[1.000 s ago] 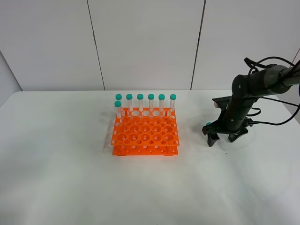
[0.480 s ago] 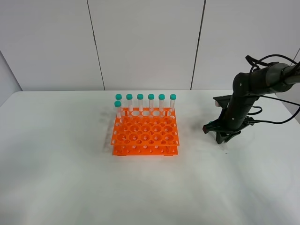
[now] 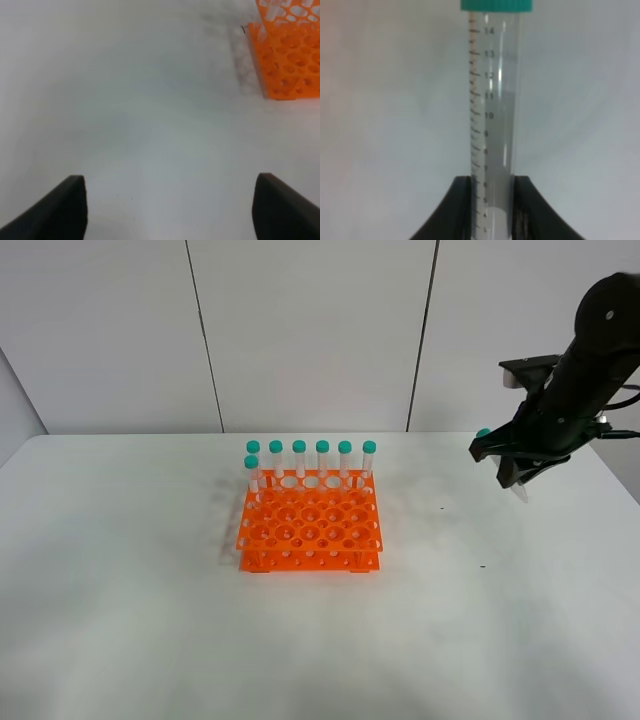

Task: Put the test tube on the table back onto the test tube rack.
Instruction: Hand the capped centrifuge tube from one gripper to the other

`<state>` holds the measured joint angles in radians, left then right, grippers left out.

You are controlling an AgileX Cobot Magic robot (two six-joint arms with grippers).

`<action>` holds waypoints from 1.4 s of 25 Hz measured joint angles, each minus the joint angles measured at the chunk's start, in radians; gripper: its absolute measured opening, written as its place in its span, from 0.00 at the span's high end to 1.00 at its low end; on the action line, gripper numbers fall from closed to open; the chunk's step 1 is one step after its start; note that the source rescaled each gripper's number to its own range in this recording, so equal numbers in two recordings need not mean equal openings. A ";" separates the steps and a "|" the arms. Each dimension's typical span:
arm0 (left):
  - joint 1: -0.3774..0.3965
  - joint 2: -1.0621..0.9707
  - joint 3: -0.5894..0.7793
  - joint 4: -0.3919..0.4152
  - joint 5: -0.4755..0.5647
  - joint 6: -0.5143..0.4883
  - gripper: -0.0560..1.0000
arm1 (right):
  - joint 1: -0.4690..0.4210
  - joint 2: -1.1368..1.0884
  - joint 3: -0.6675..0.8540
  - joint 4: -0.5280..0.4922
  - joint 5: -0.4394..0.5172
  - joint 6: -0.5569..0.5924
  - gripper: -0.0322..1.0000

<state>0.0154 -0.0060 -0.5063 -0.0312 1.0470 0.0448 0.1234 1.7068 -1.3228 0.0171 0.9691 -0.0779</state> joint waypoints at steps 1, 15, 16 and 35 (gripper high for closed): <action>0.000 0.000 0.000 0.000 0.000 0.000 0.09 | 0.000 -0.020 0.000 0.002 0.017 -0.026 0.96; 0.000 0.000 0.000 0.000 0.000 0.000 0.09 | 0.059 -0.154 0.090 0.346 0.004 -0.557 0.96; 0.000 0.000 0.000 0.000 0.000 0.000 0.09 | 0.064 -0.172 0.120 0.347 -0.017 -0.558 0.96; 0.000 0.000 0.000 0.000 0.000 0.000 0.09 | 0.378 -0.223 0.307 0.522 -0.274 -0.635 0.96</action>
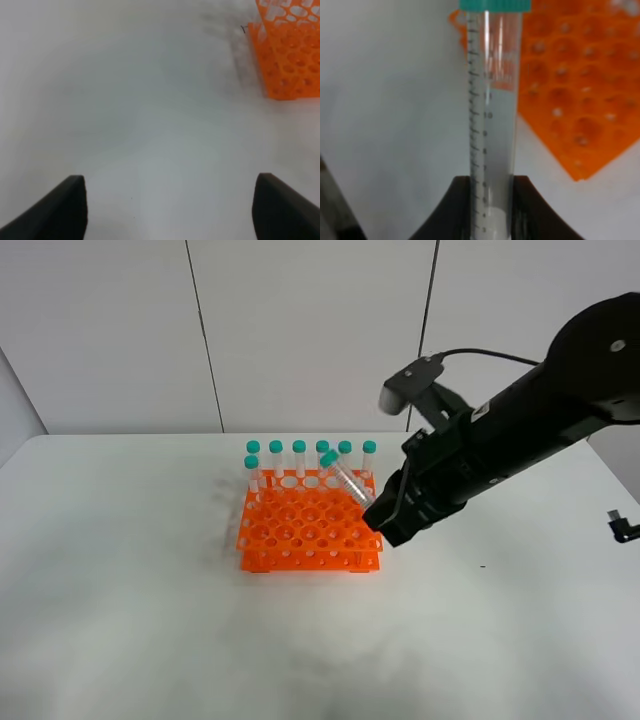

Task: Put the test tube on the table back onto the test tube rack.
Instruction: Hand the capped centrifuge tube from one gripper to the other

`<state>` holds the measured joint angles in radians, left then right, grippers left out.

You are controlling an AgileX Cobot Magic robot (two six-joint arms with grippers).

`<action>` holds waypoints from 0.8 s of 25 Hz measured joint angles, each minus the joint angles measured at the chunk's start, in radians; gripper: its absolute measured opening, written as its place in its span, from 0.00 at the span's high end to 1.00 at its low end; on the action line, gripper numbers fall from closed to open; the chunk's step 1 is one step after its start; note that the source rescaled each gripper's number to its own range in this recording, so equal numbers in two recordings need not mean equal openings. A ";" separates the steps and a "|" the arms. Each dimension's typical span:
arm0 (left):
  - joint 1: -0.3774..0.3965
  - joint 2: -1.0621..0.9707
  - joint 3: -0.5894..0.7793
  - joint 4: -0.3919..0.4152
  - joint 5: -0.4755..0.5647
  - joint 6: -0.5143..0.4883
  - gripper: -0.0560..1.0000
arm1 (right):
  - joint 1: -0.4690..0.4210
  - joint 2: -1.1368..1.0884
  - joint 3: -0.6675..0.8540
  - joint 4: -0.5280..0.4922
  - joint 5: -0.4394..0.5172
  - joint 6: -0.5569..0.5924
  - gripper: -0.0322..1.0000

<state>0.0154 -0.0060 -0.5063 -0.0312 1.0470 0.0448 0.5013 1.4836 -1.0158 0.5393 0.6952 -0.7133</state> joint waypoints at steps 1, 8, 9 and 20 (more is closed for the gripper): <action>0.000 0.000 0.000 0.000 0.000 0.000 0.09 | 0.003 0.008 0.000 0.005 -0.004 -0.006 0.96; 0.000 0.000 -0.002 0.000 -0.002 0.000 0.10 | 0.000 0.015 0.000 0.033 -0.048 -0.011 0.96; 0.000 0.000 -0.006 0.000 -0.008 0.000 0.10 | 0.000 0.015 0.000 0.033 -0.048 -0.011 0.96; 0.000 0.468 -0.298 -0.022 -0.138 0.054 0.12 | 0.000 0.015 0.000 0.044 -0.056 -0.011 0.96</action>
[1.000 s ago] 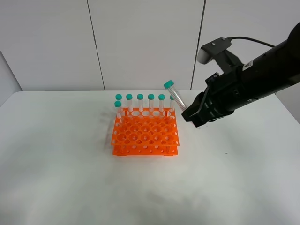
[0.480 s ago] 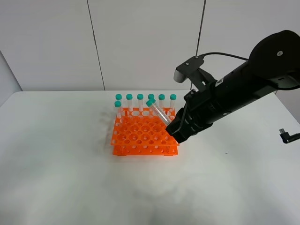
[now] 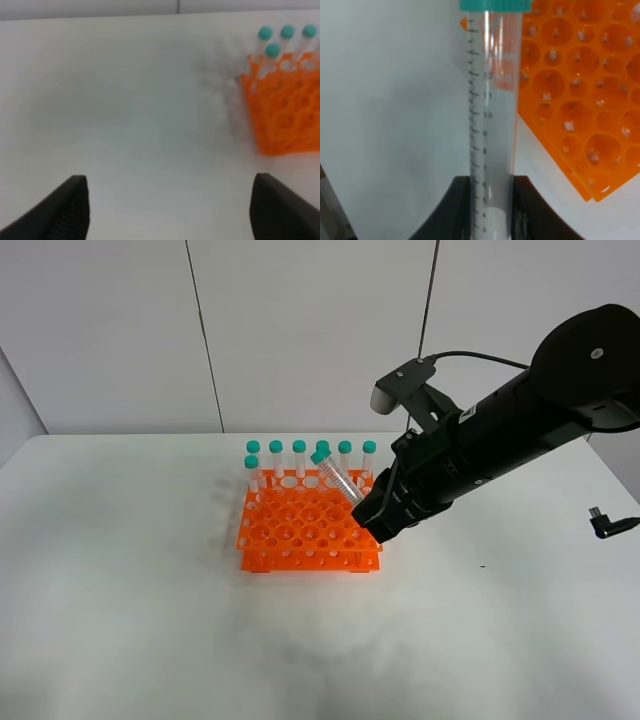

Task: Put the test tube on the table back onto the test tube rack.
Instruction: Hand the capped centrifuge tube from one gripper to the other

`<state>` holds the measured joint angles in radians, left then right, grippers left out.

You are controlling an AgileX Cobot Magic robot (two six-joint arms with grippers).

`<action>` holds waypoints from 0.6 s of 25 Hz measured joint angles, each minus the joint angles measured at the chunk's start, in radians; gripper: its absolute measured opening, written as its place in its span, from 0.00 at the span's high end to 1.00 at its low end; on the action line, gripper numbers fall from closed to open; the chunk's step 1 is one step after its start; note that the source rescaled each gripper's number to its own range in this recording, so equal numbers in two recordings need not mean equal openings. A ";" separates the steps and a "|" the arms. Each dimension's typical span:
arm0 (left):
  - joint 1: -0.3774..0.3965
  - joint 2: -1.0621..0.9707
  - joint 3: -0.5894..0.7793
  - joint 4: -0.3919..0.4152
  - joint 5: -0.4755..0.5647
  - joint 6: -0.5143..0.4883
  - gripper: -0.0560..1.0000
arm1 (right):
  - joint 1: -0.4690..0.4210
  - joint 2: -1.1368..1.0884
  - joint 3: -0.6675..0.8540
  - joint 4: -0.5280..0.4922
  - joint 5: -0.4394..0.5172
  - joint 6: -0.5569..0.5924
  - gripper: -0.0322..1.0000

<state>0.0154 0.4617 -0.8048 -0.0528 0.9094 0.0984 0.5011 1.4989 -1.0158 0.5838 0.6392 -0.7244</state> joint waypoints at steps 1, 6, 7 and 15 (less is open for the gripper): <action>0.000 0.057 -0.018 -0.026 -0.023 0.000 0.13 | 0.000 0.000 0.000 0.001 -0.001 0.000 0.96; 0.000 0.309 -0.047 -0.237 -0.162 0.093 0.13 | 0.000 0.000 -0.003 0.016 -0.004 -0.049 0.96; 0.000 0.359 -0.047 -0.303 -0.183 0.140 0.13 | 0.000 0.000 -0.006 0.027 -0.005 -0.075 0.96; 0.000 0.651 -0.047 -0.879 -0.219 0.556 0.13 | 0.000 0.001 -0.007 0.213 -0.006 -0.305 0.96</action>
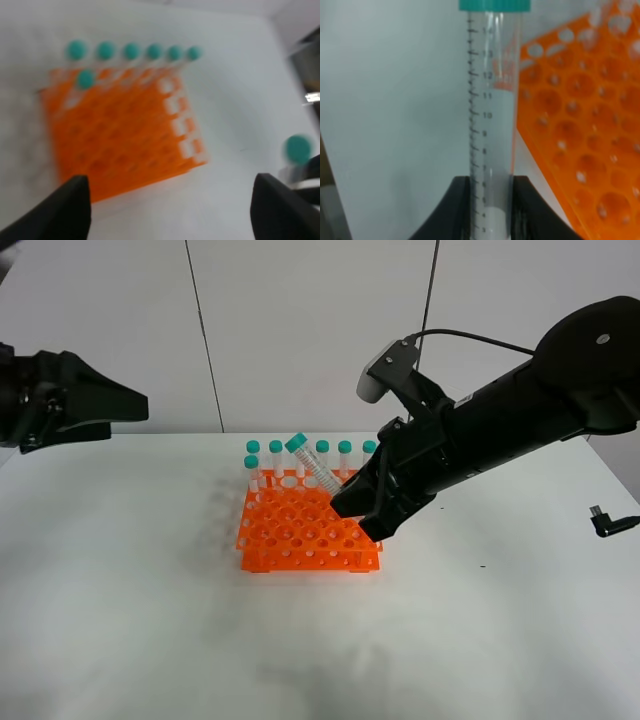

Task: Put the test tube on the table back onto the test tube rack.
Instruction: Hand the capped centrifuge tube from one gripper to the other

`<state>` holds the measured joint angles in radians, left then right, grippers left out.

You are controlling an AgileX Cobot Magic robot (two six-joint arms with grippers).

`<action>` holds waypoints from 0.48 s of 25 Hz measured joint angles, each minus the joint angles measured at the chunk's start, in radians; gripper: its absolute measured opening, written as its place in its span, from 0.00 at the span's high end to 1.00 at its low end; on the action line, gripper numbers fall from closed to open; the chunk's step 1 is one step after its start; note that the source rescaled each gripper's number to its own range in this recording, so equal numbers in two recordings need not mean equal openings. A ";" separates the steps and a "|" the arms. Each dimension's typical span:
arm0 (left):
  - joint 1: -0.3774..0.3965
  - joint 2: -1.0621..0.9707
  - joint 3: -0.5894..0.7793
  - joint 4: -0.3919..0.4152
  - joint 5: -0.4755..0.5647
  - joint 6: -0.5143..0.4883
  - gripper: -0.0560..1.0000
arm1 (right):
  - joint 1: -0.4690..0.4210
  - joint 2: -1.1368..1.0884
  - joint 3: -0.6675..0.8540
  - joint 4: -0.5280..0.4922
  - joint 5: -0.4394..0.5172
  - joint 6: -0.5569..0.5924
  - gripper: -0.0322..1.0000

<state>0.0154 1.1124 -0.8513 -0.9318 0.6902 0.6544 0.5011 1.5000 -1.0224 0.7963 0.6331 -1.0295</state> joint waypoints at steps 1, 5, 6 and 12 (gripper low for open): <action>0.000 0.021 0.000 -0.064 0.005 0.046 0.13 | 0.000 0.003 0.000 0.014 0.000 -0.008 0.96; 0.000 0.065 0.000 -0.239 0.025 0.175 0.13 | 0.000 0.003 0.000 0.027 -0.001 -0.017 0.96; 0.000 0.071 0.000 -0.265 0.025 0.200 0.13 | 0.000 0.003 0.000 0.028 -0.001 -0.018 0.96; -0.074 0.083 0.026 -0.336 -0.029 0.255 0.13 | 0.000 0.003 0.000 0.031 -0.001 -0.020 0.96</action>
<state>-0.0587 1.1956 -0.8253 -1.2674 0.6607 0.9099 0.5011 1.5034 -1.0224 0.8273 0.6319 -1.0498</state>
